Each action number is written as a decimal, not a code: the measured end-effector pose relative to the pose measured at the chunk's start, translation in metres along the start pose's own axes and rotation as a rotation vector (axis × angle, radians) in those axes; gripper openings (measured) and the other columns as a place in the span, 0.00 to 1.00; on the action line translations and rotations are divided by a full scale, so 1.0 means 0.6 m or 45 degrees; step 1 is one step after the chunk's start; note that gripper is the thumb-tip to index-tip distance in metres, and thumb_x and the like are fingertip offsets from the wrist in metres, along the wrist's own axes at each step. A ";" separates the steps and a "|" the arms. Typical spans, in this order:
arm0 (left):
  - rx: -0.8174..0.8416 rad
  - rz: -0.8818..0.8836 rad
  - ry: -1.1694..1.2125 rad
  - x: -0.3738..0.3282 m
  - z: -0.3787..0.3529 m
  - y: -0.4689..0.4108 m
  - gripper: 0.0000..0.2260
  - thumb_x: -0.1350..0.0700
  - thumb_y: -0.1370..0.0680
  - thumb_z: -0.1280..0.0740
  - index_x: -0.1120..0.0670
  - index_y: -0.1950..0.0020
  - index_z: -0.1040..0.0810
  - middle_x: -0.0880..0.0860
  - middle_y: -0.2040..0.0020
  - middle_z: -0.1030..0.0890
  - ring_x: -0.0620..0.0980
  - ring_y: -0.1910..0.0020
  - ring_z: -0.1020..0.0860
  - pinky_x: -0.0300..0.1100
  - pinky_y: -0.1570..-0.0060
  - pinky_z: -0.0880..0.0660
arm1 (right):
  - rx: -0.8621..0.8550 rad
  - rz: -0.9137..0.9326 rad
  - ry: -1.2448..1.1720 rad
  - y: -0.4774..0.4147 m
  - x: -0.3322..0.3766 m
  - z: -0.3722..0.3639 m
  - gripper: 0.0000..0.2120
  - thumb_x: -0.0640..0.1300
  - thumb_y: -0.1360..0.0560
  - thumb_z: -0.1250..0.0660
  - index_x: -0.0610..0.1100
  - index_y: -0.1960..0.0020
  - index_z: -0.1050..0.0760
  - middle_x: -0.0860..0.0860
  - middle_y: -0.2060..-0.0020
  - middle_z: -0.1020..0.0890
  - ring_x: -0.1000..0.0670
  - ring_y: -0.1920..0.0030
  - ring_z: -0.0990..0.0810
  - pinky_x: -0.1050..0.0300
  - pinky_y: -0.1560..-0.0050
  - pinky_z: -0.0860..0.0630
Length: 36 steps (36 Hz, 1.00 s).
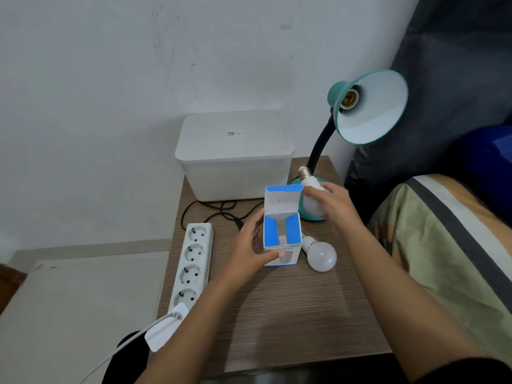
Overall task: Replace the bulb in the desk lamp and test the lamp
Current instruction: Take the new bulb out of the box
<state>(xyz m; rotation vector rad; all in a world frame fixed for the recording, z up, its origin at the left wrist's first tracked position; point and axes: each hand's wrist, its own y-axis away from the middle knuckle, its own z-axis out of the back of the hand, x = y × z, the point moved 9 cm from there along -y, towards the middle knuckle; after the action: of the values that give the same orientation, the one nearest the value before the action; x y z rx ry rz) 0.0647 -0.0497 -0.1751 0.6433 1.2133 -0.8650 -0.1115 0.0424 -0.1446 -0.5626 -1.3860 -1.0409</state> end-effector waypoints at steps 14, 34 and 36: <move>-0.008 0.077 -0.007 0.019 -0.002 0.000 0.40 0.60 0.32 0.24 0.48 0.26 0.41 0.47 0.28 0.34 0.40 0.31 0.34 0.44 0.30 0.33 | 0.309 0.264 0.433 0.061 0.000 -0.018 0.23 0.46 0.39 0.20 0.45 0.47 0.24 0.52 0.54 0.22 0.55 0.58 0.24 0.65 0.62 0.28; -0.034 -0.014 -0.142 0.023 0.004 -0.012 0.36 0.57 0.33 0.23 0.48 0.29 0.35 0.49 0.30 0.33 0.45 0.31 0.33 0.50 0.31 0.32 | 0.300 0.443 0.672 0.095 0.011 -0.028 0.23 0.43 0.39 0.21 0.47 0.48 0.25 0.53 0.51 0.24 0.54 0.52 0.25 0.67 0.60 0.30; -0.032 -0.022 -0.144 0.021 0.004 -0.012 0.35 0.57 0.32 0.23 0.48 0.29 0.35 0.49 0.30 0.33 0.45 0.31 0.33 0.48 0.31 0.32 | 0.305 0.441 0.681 0.095 0.014 -0.029 0.23 0.43 0.39 0.21 0.46 0.48 0.25 0.53 0.51 0.23 0.54 0.52 0.25 0.67 0.61 0.30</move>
<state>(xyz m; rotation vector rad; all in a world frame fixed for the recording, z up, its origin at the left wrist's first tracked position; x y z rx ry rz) 0.0610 -0.0584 -0.1867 0.5566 1.1274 -0.8880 -0.0552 0.0524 -0.1254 -0.2997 -0.8819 -0.6651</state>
